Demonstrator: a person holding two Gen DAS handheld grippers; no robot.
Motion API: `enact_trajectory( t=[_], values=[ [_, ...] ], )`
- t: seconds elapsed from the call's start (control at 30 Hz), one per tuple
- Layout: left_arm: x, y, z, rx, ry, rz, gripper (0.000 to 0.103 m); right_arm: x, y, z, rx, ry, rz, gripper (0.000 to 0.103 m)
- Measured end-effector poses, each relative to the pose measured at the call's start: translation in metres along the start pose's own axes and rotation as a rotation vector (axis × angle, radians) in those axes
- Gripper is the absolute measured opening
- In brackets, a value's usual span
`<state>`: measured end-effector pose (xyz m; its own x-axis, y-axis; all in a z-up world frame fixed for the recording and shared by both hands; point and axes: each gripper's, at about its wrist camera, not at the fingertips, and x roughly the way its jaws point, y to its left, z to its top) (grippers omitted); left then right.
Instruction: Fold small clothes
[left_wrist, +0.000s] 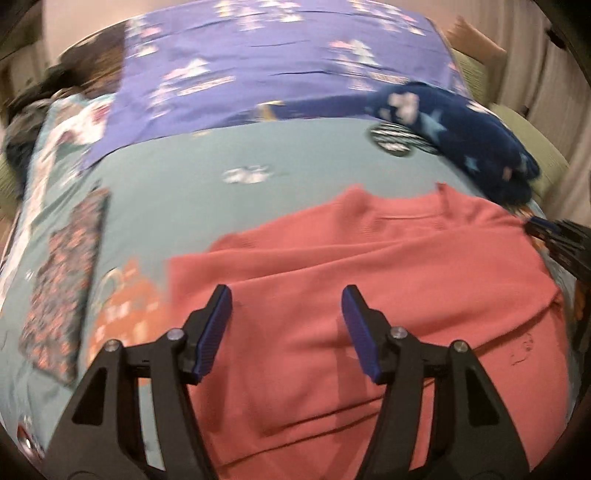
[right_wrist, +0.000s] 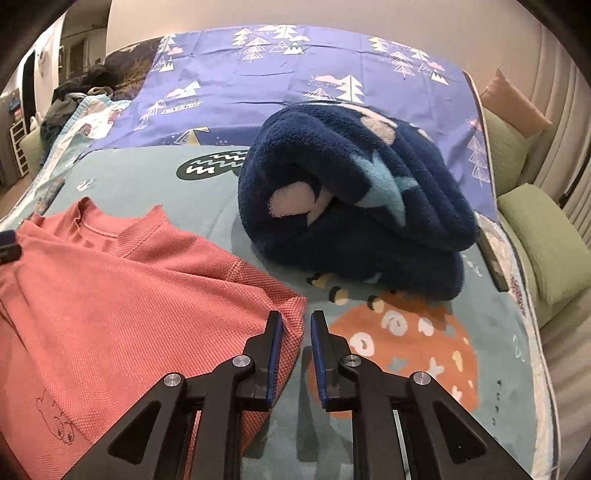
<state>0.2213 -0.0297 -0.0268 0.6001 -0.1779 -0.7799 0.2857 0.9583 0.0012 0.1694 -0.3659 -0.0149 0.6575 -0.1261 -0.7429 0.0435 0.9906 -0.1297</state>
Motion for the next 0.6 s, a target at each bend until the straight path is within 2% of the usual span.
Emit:
enact_trajectory(
  t=[0.17,0.23,0.3,0.37,0.4,0.5,0.57,0.6],
  values=[
    [0.002,0.036,-0.012,-0.072,0.016,0.052,0.069,-0.018,-0.002,0.003,0.002,-0.016,-0.057,0.016],
    [0.009,0.047,-0.016,-0.111,0.022,0.027,0.070,-0.029,0.000,0.003,0.006,-0.028,-0.038,0.016],
    [0.017,0.052,-0.018,-0.139,0.028,-0.011,0.070,-0.037,0.006,0.001,-0.002,-0.032,0.024,0.016],
    [0.027,0.051,-0.022,-0.116,0.017,-0.028,0.070,-0.034,0.014,-0.004,-0.022,-0.006,0.056,0.016],
    [0.028,0.049,-0.023,-0.094,0.001,-0.027,0.068,-0.026,0.019,-0.008,-0.041,0.025,0.034,0.015],
    [0.019,0.048,-0.025,-0.084,-0.018,-0.038,0.057,0.001,0.025,-0.023,-0.113,0.090,-0.133,0.015],
    [0.004,0.047,-0.026,-0.071,-0.042,0.023,0.051,-0.005,0.022,-0.026,-0.083,0.093,-0.146,0.015],
    [-0.003,0.047,-0.026,-0.064,-0.053,0.050,0.048,-0.017,0.020,-0.025,-0.054,0.084,-0.114,0.015]
  ],
)
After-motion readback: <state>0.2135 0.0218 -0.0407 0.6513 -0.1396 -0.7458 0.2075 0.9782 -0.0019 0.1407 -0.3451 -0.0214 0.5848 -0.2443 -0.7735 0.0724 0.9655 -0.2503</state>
